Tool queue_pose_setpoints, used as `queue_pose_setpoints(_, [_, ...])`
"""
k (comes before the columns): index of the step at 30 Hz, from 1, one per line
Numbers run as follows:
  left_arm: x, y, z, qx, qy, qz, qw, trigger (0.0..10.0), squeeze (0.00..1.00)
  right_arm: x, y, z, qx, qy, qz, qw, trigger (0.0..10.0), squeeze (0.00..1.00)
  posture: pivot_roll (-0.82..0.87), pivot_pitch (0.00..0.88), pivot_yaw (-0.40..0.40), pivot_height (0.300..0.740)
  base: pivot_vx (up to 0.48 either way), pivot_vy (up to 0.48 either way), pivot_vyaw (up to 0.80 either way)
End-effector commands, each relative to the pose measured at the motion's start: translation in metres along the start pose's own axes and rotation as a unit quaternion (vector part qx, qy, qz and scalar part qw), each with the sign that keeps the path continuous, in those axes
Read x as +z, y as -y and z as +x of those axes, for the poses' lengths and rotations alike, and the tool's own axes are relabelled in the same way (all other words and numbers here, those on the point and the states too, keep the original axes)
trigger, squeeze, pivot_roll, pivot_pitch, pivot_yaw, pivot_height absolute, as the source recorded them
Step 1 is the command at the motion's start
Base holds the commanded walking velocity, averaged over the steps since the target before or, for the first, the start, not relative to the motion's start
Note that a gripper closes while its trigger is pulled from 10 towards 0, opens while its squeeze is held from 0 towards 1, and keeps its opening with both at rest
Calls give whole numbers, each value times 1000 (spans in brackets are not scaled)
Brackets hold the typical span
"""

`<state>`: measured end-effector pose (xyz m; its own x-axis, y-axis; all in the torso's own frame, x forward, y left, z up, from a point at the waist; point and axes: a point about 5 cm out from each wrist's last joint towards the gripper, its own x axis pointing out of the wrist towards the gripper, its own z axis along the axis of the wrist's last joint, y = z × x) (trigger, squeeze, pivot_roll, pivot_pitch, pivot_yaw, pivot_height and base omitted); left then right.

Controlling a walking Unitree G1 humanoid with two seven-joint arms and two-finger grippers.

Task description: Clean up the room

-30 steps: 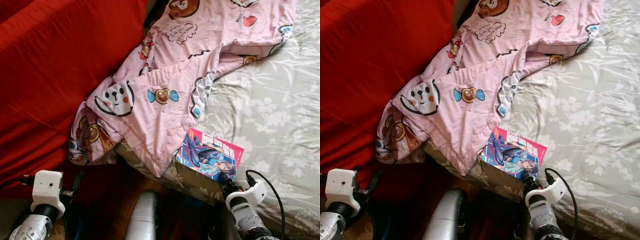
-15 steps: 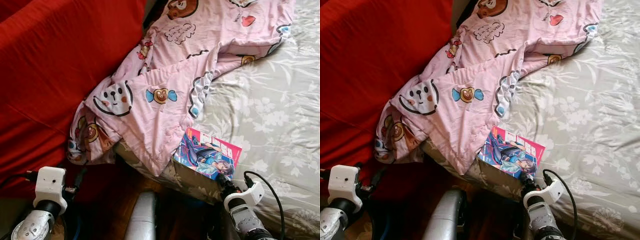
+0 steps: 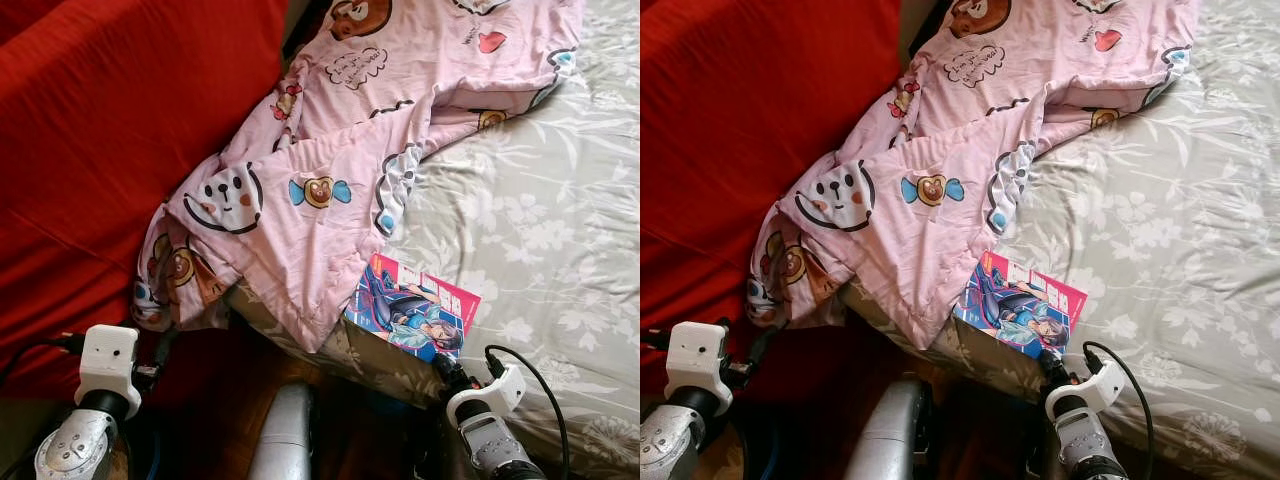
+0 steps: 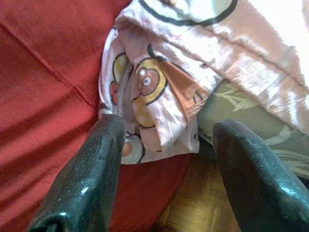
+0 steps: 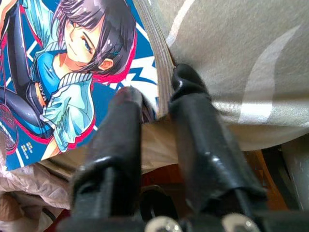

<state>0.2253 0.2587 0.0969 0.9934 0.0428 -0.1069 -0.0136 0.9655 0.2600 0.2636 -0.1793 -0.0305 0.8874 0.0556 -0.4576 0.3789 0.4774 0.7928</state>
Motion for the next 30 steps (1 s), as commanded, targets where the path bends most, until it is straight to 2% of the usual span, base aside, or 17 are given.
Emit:
queue_pose_setpoints(1, [-16, 0, -2, 11, -28, 1, 1000, 10000, 0, -16, 5, -3, -7, -23, 2, 1000, 0, 0, 216, 314, 202, 651, 0, 0, 0])
queue_pose_setpoints(9, [-30, 13, 15, 18, -38, -19, 999, 10000, 0, 17, -12, 4, 43, 59, -10, 997, 0, 0, 123, 238, 145, 651, 0, 0, 0])
queue_pose_setpoints(12, [-49, 31, 25, 14, -61, -35, 997, 10000, 0, 40, -22, 5, 71, 114, -42, 990, 0, 0, 46, 180, 108, 651, 0, 0, 0])
queue_pose_setpoints(13, [-49, 31, 25, 14, -61, -35, 997, 10000, 0, 40, -22, 5, 71, 114, -42, 990, 0, 0, 46, 180, 108, 651, 0, 0, 0])
queue_pose_setpoints(14, [-56, 39, 28, 13, -75, -40, 996, 10000, 0, 46, -25, 4, 84, 127, -68, 986, 0, 0, 18, 148, 93, 651, 0, 0, 0])
queue_pose_setpoints(16, [-63, 46, 31, 13, -89, -39, 995, 10000, 0, 52, -29, 4, 94, 144, -102, 980, 0, 0, 2, 132, 80, 651, 0, 0, 0])
queue_pose_setpoints(17, [-69, 50, 32, 19, -99, -40, 994, 10000, 0, 57, -32, 2, 94, 165, -135, 972, 0, 0, -20, 103, 60, 651, 0, 0, 0])
queue_pose_setpoints(21, [-80, 56, 33, 34, -120, -55, 991, 10000, 0, 63, -38, -1, 98, 187, -199, 957, 0, 0, -45, 68, 24, 651, 0, 0, 0])
queue_pose_setpoints(22, [-83, 57, 32, 37, -127, -59, 989, 10000, 0, 64, -39, -2, 98, 190, -217, 953, 667, 0, -60, 50, 11, 651, 0, 0, 0])
queue_pose_setpoints(23, [-83, 57, 32, 37, -127, -59, 989, 10000, 0, 64, -39, -2, 98, 190, -217, 953, 667, 0, -60, 50, 11, 651, 0, 0, 0])
queue_pose_setpoints(24, [-92, 60, 30, 43, -146, -67, 986, 10000, 0, 64, -45, -3, 106, 191, -262, 940, 9843, 0, -78, 40, 5, 651, 0, 0, 0])
queue_pose_setpoints(25, [-98, 63, 27, 44, -161, -72, 983, 10000, 0, 62, -50, -4, 119, 189, -301, 927, 10000, 0, -92, 21, -3, 651, 0, 0, 0])
queue_pose_setpoints(26, [-101, 65, 26, 44, -166, -73, 982, 10000, 0, 61, -52, -4, 126, 187, -316, 922, 10000, 0, -92, 21, -3, 651, 0, 0, 0])
queue_pose_setpoints(28, [-108, 69, 21, 44, -184, -76, 979, 10000, 0, 62, -55, -5, 134, 185, -368, 901, 10000, 0, -106, 5, -13, 651, 0, 0, 0])
queue_pose_setpoints(30, [-113, 73, 18, 46, -199, -82, 975, 10000, 0, 64, -56, -7, 134, 187, -393, 890, 10000, 0, -114, 0, -20, 651, 0, 0, 0])
